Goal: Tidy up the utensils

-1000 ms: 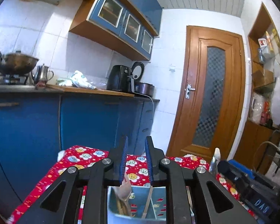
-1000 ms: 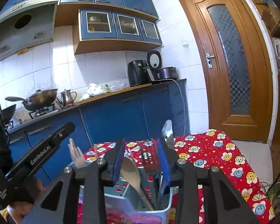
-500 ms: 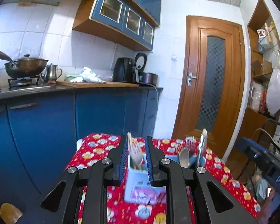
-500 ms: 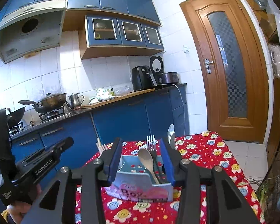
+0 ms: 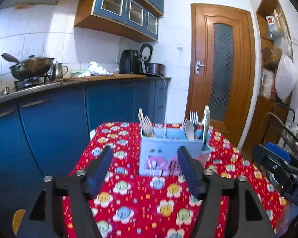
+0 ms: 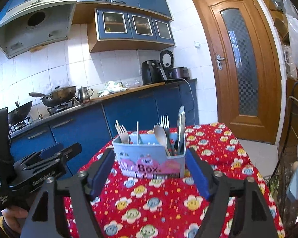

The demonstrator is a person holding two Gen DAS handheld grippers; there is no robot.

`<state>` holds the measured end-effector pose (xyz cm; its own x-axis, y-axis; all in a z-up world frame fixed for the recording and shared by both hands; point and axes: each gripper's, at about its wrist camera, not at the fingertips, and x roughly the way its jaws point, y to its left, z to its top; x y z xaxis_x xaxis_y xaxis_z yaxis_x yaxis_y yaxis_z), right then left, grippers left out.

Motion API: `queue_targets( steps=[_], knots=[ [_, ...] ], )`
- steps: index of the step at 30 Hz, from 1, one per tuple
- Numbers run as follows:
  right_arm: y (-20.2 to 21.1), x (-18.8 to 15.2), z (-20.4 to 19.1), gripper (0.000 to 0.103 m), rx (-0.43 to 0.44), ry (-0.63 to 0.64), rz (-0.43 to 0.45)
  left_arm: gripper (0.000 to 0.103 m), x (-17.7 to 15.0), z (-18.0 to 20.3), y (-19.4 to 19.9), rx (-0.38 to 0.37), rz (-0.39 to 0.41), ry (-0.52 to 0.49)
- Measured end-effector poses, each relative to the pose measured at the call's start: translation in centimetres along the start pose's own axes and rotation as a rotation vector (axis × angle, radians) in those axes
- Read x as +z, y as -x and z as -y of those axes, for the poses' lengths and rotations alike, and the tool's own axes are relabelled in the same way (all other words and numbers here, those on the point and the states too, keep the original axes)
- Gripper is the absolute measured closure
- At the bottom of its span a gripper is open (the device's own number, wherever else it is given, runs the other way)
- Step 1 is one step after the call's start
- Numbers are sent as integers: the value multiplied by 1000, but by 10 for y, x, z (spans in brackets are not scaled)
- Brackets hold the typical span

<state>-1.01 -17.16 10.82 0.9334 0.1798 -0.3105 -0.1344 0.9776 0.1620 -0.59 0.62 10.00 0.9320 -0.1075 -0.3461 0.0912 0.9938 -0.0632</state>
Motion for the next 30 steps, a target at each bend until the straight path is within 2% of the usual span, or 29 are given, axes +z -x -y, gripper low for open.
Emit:
queue_targets(
  steps=[5, 10, 18, 30],
  knots=[
    [9, -16, -1, 0, -44, 5, -16, 25, -22, -1, 4, 16, -42, 5],
    [8, -35, -2, 0, -98, 29, -34, 25, -45, -7, -2, 49, -65, 12],
    [-4, -72, 10, 0, -148, 34, -76, 24, -70, -5, -17, 56, -85, 7],
    [-14, -92, 22, 0, -228, 47, -42, 24, -87, -1, -31, 95, -90, -3]
  ],
)
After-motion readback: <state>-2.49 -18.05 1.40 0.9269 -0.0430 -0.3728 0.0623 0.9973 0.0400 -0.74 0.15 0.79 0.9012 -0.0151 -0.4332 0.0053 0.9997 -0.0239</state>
